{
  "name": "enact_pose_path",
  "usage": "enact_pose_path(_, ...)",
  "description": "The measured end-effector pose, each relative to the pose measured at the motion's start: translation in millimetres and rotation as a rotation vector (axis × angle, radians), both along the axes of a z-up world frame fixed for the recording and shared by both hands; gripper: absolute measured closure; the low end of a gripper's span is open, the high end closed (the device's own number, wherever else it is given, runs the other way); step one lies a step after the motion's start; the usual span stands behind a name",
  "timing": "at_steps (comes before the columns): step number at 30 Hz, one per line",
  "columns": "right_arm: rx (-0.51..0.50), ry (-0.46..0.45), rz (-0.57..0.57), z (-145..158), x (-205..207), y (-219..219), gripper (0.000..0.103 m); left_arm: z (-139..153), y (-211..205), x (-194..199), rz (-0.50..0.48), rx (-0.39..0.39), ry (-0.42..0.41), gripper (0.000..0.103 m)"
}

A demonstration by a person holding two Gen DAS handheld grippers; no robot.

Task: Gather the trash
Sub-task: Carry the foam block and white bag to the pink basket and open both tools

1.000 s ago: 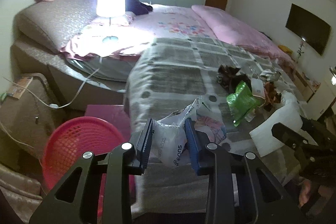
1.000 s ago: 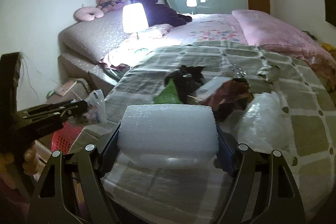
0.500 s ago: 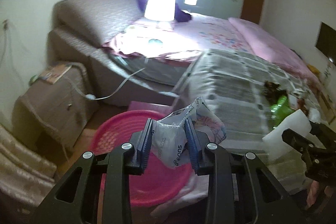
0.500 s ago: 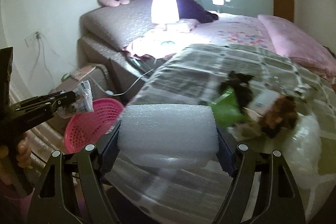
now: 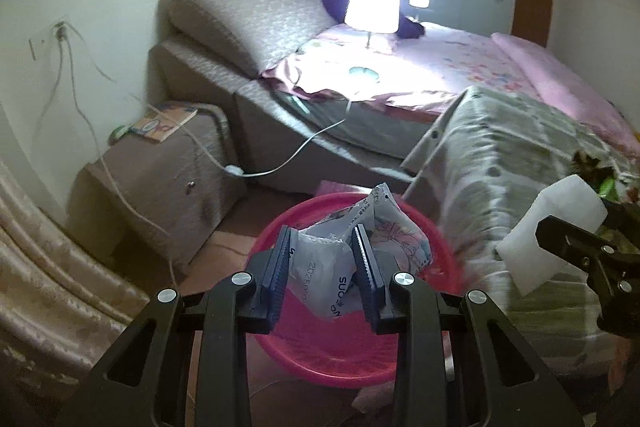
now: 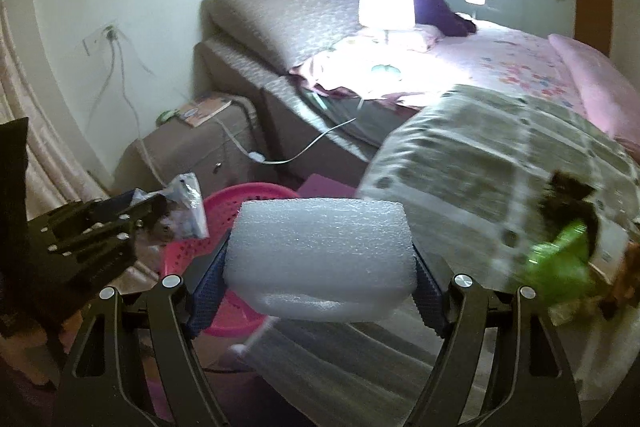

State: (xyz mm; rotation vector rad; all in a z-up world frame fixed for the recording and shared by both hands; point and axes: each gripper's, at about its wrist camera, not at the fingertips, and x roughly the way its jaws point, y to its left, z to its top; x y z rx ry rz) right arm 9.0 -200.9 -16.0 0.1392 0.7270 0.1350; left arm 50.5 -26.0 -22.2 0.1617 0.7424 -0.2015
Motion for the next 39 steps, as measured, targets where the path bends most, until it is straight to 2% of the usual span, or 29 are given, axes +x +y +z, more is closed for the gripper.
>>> enact_pose_path(4,0.001,0.041,0.038,-10,16,17,0.027,-12,6,8,0.018,0.021,0.024,0.073)
enact_pose_path(12,-0.014,0.057,0.074,-13,36,38,0.026,-23,8,13,0.018,0.048,0.047,0.071)
enact_pose_path(15,-0.014,0.064,0.091,-15,38,43,0.026,-24,10,13,0.027,0.058,0.042,0.066)
enact_pose_path(18,-0.01,0.071,0.098,-17,41,45,0.025,-24,14,14,0.049,0.052,0.047,0.054)
enact_pose_path(20,0.0,0.073,0.093,-18,42,44,0.02,-24,15,16,0.067,0.052,0.048,0.041)
enact_pose_path(22,0.013,0.077,0.088,-18,43,42,0.02,-25,17,18,0.083,0.054,0.047,0.036)
enact_pose_path(31,0.037,0.061,0.074,-13,40,36,0.017,-24,18,19,0.095,0.066,0.044,0.029)
enact_pose_path(39,0.05,0.033,0.069,-5,37,32,0.014,-22,28,20,0.135,0.057,0.038,0.028)
